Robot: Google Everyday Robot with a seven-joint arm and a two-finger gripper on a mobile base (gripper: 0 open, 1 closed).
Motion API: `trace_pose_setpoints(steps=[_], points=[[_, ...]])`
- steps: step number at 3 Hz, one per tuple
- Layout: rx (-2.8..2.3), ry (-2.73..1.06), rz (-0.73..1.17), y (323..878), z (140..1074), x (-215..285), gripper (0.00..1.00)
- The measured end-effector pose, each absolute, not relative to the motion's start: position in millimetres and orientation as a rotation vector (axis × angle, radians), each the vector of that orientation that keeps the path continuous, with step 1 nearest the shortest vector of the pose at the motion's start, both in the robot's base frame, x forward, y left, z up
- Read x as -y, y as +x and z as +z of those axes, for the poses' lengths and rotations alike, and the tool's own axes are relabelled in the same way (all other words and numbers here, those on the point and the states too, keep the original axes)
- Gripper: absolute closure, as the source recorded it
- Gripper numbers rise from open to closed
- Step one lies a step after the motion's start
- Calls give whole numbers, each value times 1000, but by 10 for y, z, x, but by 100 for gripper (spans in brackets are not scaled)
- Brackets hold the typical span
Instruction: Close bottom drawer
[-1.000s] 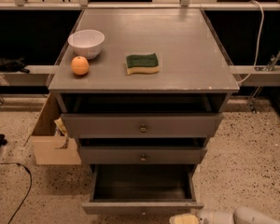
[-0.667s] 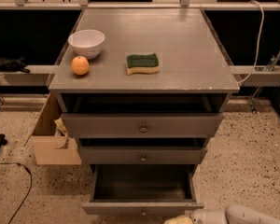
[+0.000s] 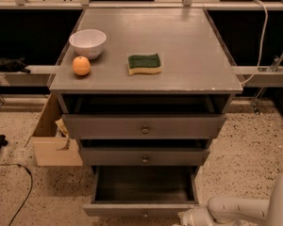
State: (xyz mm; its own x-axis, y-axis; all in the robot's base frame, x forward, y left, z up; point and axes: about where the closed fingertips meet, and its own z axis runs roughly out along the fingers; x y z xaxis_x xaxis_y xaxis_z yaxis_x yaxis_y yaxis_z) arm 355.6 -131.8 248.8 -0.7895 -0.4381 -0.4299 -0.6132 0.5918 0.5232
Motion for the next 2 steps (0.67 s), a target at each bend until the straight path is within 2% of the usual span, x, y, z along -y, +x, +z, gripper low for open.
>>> trace_pose_setpoints(steps=[1, 2], points=[[-2578, -871, 912, 3619, 2402, 1338, 0], [-2577, -866, 920, 3616, 2409, 1338, 0]])
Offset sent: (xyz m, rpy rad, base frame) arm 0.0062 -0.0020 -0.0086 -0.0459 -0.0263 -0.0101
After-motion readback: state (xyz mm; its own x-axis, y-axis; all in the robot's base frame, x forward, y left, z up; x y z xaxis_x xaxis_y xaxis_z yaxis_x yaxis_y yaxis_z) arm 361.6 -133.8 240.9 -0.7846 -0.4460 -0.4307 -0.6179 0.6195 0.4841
